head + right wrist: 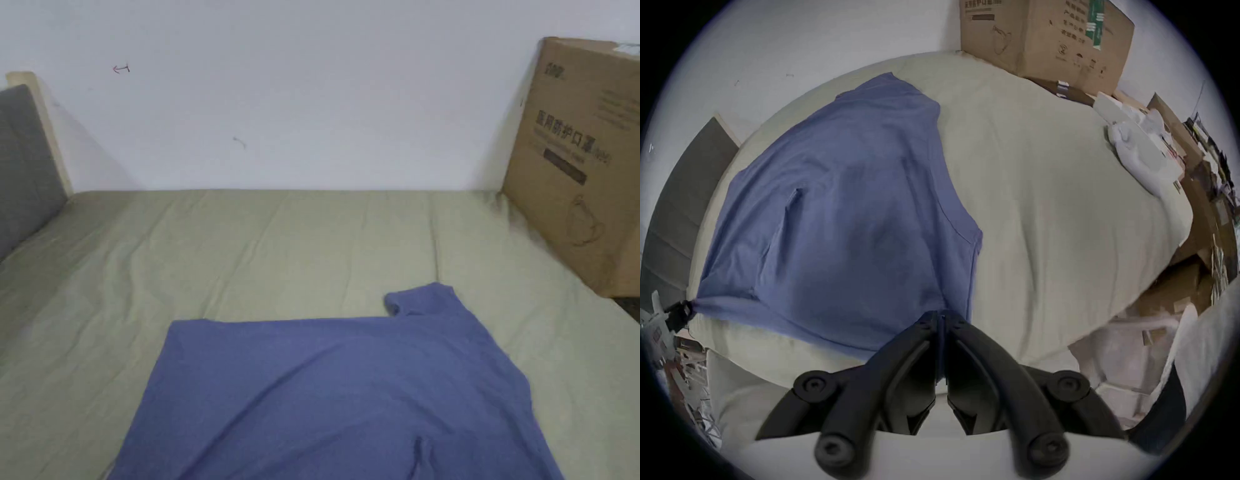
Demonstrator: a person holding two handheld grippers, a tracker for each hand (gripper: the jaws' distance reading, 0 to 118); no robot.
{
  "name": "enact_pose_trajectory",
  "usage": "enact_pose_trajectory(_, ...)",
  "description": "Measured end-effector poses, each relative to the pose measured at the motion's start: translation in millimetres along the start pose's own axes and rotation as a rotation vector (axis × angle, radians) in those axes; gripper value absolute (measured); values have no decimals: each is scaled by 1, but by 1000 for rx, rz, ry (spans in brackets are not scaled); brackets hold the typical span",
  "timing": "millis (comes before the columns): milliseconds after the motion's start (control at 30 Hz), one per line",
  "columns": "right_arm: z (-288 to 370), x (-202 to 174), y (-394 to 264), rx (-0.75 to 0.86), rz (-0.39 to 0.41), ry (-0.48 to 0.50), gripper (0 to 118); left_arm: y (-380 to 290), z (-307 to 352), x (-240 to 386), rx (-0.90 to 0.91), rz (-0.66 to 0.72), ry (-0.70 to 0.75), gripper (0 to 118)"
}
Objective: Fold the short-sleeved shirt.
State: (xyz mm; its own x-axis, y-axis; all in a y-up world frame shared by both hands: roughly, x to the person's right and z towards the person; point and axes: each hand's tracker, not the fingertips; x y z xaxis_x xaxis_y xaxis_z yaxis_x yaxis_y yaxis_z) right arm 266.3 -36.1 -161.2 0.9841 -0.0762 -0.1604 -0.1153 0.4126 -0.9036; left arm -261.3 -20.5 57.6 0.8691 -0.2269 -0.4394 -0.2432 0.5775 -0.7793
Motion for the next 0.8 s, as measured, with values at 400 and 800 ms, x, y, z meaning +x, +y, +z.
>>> enact_pose_trajectory(400,16,5,10,111,48,-39,81,-11,28,-11,32,147,-142,103)
enact_pose_trajectory(800,47,-50,-13,95,122,10,0,-48,44,-21,44,249,-145,15)
